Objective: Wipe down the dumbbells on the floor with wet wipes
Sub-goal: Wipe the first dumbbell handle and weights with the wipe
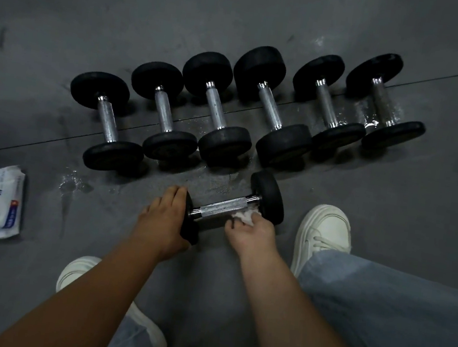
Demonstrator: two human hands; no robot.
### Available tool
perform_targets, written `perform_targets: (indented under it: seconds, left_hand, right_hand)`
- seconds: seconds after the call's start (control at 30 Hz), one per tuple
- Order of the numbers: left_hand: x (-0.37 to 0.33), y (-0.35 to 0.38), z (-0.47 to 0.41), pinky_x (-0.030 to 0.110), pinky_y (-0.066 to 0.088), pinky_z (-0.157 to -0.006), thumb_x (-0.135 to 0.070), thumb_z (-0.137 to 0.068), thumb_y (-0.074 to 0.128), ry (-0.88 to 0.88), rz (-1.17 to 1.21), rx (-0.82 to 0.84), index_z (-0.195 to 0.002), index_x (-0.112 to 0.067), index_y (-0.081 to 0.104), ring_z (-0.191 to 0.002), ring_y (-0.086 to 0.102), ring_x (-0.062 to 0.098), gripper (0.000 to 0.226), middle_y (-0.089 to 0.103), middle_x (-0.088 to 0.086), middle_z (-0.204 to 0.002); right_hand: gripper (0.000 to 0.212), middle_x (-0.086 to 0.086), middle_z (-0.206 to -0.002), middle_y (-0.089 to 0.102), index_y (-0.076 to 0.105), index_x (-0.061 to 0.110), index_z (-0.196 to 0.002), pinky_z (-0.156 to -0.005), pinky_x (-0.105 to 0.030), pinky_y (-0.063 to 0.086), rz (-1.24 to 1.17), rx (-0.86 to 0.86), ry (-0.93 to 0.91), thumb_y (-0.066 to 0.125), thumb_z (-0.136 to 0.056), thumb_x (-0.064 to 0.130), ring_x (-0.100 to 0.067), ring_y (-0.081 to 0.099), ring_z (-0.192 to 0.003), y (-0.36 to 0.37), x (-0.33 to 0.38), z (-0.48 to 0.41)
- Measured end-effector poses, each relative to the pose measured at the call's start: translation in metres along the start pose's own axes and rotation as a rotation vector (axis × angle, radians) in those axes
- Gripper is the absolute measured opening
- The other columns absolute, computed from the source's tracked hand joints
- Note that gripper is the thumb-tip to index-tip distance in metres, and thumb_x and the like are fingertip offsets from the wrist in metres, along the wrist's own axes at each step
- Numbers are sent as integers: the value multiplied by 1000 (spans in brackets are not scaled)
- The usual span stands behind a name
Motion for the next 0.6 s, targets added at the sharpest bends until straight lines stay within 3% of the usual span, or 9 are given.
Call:
perform_targets:
  seconds: [0.07,0.17,0.23,0.3,0.4,0.53,0.6]
  left_hand:
    - [1,1,0,41,35,-107,-40,-63,85,-5,9,1,-154,-19,9,-135,34,28,120,13,1,-158]
    - [2,0,-2,41,34,-108,-40,-63,86,-6,16,7,-154,-19,9,-137,32,28,121,12,1,-159]
    - [1,0,-1,41,34,-108,-39,-63,86,-8,16,8,-154,-18,10,-137,33,29,120,13,2,-158]
    - [1,1,1,41,33,-108,-39,-64,86,-13,23,0,-154,-18,10,-137,32,29,120,14,2,-158]
    - [1,2,-2,41,32,-109,-39,-63,86,-11,26,4,-154,-19,9,-138,31,29,121,13,2,-159]
    - [2,3,-1,40,32,-110,-41,-63,86,-12,18,14,-155,-19,7,-139,30,29,123,11,3,-159]
    - [3,2,-2,40,33,-110,-40,-62,86,-15,31,1,-155,-19,7,-138,30,29,123,12,2,-159]
  right_hand:
    - [25,1,-105,57,56,18,-89,-92,-30,37,11,-5,-17,33,-100,16,-15,55,-101,4,1,1]
    - [28,-9,-130,52,55,17,-120,-105,-31,32,38,3,-53,34,-102,16,-20,49,-123,2,-3,12]
    - [25,-17,-130,51,57,18,-99,-95,-27,37,77,-2,-81,32,-99,13,-18,57,-102,7,1,9]
    - [24,-9,-116,55,53,18,-87,-90,-27,37,89,-12,-81,33,-98,11,-15,54,-88,12,2,9]
    - [22,-3,-110,56,57,18,-106,-101,-32,35,56,-3,-119,37,-100,13,-19,54,-107,4,-1,6]
    - [23,-2,-89,56,53,18,-84,-94,-29,35,95,-2,-85,36,-98,13,-17,53,-94,10,4,8]
    - [21,-3,-88,55,54,16,-90,-99,-30,35,76,-3,-108,36,-99,11,-17,52,-95,9,4,16]
Point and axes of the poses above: each hand's wrist, its own z-axis away from the middle knuckle, its own y-axis out of the palm, x = y × z, the point moved 9 cm from there along -z, towards the middle knuckle
